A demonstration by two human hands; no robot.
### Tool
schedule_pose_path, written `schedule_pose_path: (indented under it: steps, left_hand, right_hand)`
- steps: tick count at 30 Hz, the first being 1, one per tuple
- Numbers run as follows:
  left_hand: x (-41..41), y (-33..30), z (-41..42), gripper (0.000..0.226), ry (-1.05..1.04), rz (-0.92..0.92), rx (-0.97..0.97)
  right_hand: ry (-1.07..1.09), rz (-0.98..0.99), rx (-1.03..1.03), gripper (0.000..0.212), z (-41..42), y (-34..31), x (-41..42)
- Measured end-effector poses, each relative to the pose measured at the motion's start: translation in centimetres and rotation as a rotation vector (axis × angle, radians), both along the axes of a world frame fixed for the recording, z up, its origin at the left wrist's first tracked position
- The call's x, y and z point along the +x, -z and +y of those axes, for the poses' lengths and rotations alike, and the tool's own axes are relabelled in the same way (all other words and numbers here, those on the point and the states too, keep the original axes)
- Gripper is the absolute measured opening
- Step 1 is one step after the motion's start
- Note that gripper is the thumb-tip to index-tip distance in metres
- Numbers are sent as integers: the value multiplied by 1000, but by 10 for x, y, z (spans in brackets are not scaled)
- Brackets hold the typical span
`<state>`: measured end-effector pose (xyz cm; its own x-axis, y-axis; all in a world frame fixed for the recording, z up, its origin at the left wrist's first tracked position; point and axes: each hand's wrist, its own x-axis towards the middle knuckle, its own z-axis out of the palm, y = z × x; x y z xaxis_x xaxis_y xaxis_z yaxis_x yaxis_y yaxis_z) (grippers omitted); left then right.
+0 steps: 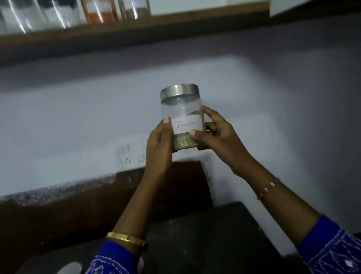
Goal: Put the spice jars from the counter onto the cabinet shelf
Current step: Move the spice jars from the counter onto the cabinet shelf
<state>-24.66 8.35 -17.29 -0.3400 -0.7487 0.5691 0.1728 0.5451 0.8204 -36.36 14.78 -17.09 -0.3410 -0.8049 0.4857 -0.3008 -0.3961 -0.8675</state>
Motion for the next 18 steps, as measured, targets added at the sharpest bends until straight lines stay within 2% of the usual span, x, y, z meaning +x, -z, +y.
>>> schedule_pose_path:
  steps: [3, 6, 12, 18]
  left_hand:
    - [-11, -54, -3, 23, -84, 19, -150]
    - [-19, -106, -13, 30, -127, 32, -254]
    - [-35, -197, -27, 38, -233, 83, -351]
    - [-42, -239, -65, 40, -298, 11, -327]
  right_hand:
    - [-10, 115, -107, 62, -8, -55, -16]
    - [2, 172, -217, 63, -15, -108, -30]
    - [40, 247, -381, 61, -32, -191, -42]
    - [68, 308, -355, 57, -66, -230, -45]
